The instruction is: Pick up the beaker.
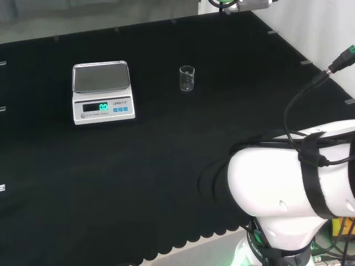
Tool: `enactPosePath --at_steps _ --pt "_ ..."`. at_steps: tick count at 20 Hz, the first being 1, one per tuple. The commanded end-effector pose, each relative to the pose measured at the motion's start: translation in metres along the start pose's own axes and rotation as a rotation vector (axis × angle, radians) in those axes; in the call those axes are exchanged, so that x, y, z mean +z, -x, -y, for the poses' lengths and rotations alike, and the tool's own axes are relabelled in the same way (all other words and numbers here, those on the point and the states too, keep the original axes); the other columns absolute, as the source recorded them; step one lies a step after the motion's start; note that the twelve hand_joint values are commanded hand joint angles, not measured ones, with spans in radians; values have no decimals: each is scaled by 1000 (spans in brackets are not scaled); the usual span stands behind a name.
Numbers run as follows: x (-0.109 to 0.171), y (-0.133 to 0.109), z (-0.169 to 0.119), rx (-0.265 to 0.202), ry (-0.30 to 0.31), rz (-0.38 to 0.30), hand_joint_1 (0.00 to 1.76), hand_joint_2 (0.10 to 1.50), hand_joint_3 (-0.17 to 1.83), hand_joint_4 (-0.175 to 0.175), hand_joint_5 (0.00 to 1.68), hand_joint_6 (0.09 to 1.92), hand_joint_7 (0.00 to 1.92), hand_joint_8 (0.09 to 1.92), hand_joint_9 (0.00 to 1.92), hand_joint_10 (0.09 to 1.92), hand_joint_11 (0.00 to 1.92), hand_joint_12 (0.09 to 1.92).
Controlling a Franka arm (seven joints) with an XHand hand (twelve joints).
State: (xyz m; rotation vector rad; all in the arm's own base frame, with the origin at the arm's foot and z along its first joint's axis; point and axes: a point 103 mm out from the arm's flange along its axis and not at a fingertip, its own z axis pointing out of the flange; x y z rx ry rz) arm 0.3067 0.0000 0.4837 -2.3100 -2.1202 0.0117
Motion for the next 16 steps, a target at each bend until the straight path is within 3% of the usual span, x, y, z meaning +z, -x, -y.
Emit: enactPosePath --at_steps 1,5,16 --pt "2 11 4 -3 20 9 70 929 530 -106 104 160 3 637 128 838 211 1386" --pt "6 22 2 -5 5 15 53 1017 355 -108 152 87 0 643 99 900 179 1450" --pt "24 16 -40 -20 -11 -7 60 1033 312 -108 165 87 0 681 113 907 188 1453"
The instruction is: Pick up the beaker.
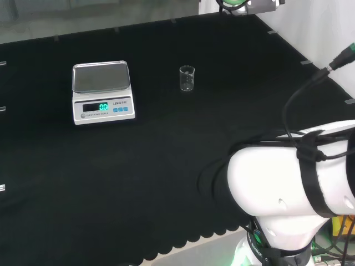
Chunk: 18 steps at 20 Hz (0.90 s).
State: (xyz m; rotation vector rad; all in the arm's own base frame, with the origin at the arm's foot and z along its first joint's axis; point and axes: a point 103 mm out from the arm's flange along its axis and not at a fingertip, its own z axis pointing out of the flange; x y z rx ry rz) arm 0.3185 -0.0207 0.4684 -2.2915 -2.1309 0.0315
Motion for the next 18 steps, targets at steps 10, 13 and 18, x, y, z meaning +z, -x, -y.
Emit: enactPosePath --at_steps 10,13,18 --pt "25 -46 -91 14 -46 6 86 1038 296 -110 178 87 5 715 144 907 193 1451" --pt "48 10 -95 40 -65 -2 121 1036 289 -110 194 87 17 727 156 906 195 1451" --pt "74 30 -120 70 -94 13 154 1032 281 -109 214 87 30 739 169 903 198 1450"
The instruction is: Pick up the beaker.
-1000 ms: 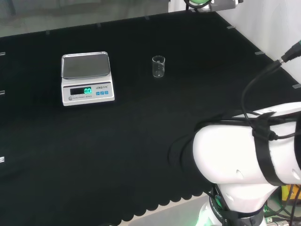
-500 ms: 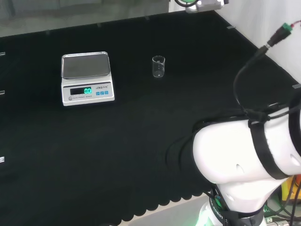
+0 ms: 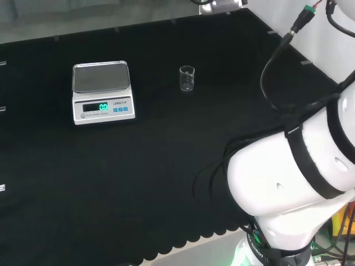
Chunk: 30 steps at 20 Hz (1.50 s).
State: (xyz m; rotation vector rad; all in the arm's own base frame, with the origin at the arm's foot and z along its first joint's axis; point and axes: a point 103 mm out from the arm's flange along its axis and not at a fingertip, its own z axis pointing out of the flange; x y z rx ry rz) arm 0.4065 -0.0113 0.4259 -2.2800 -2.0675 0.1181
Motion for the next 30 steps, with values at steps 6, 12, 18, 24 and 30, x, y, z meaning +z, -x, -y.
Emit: enactPosePath --at_steps 6,12,18,24,30 --pt "57 59 -70 35 -63 -20 177 1029 273 -109 224 87 35 744 175 899 202 1448" --pt "80 77 -96 36 -90 -65 197 1024 266 -110 229 87 40 748 182 897 204 1447" --pt "100 75 -115 24 -106 -65 214 1019 261 -110 233 87 61 758 194 898 205 1447" --pt "116 65 -133 7 -115 -79 238 1008 254 -111 238 87 86 765 217 898 210 1448" --pt "135 52 -149 -14 -136 -106 247 1004 252 -112 248 87 99 767 238 895 216 1446"
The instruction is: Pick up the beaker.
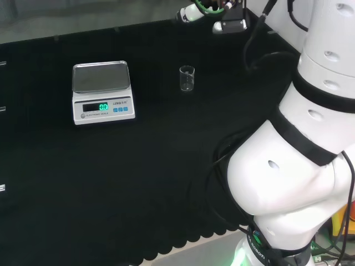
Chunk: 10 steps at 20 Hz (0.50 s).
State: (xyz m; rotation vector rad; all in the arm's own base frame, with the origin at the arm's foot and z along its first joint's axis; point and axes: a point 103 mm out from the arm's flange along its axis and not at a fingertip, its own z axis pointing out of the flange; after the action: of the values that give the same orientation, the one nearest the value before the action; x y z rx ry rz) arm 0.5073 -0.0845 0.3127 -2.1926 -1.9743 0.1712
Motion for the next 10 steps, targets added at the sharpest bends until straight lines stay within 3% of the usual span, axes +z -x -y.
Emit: enactPosePath --at_steps 1,10 --pt "31 -10 -38 -24 -23 -54 248 1004 252 -112 249 87 101 767 241 895 217 1446" --pt "55 -15 -56 -35 -76 -72 257 1001 250 -113 256 87 109 767 256 884 221 1443"
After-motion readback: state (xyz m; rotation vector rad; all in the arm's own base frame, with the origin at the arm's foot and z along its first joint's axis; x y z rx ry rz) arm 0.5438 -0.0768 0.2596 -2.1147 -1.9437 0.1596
